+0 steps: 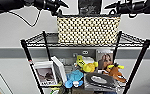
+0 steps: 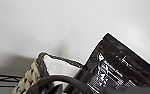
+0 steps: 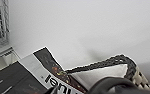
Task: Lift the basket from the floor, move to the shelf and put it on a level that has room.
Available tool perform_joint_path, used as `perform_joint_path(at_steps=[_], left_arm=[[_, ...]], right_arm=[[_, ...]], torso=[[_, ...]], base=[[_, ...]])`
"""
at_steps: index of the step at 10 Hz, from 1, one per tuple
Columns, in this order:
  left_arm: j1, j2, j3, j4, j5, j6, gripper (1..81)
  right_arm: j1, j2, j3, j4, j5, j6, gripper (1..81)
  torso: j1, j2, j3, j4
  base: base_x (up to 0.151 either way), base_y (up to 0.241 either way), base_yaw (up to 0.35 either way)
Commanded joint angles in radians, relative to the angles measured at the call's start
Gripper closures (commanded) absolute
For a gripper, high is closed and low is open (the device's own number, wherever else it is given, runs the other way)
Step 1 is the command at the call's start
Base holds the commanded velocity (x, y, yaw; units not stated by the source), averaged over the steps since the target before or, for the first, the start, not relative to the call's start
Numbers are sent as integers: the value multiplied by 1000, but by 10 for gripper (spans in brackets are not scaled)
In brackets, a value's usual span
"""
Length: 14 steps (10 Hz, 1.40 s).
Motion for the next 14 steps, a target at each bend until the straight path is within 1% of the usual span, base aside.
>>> perform_joint_path(at_steps=[1, 3, 6, 8, 10, 12, 14], left_arm=[[-204, -86, 60, 3, -2, 0, 10], [-216, -180, 126, 6, 1, 0, 10], [-222, -309, 248, 7, 24, -2, 10], [-222, -399, 276, 13, 83, -2, 10], [-221, -479, 275, 85, 173, -2, 10], [-207, -564, 268, 133, 222, -2, 10], [-184, -627, 255, 176, 265, 0, 10]], right_arm=[[205, -101, 87, 36, -12, 3, 10], [211, -187, 170, 38, -12, 3, 10], [242, -293, 267, 38, -13, 14, 10], [216, -375, 284, 18, -56, 15, 10], [141, -459, 270, -16, -100, 14, 10], [90, -488, 244, -69, -123, 14, 10], [64, -516, 212, -105, -134, 14, 10]], torso=[[0, 0, 0, 0], [0, 0, 0, 0], [0, 0, 0, 0], [0, 0, 0, 0], [0, 0, 0, 0], [0, 0, 0, 0], [0, 0, 0, 0]], base=[[0, 0, 0], [0, 0, 0], [0, 0, 0], [0, 0, 0], [0, 0, 0], [0, 0, 0], [0, 0, 0]])
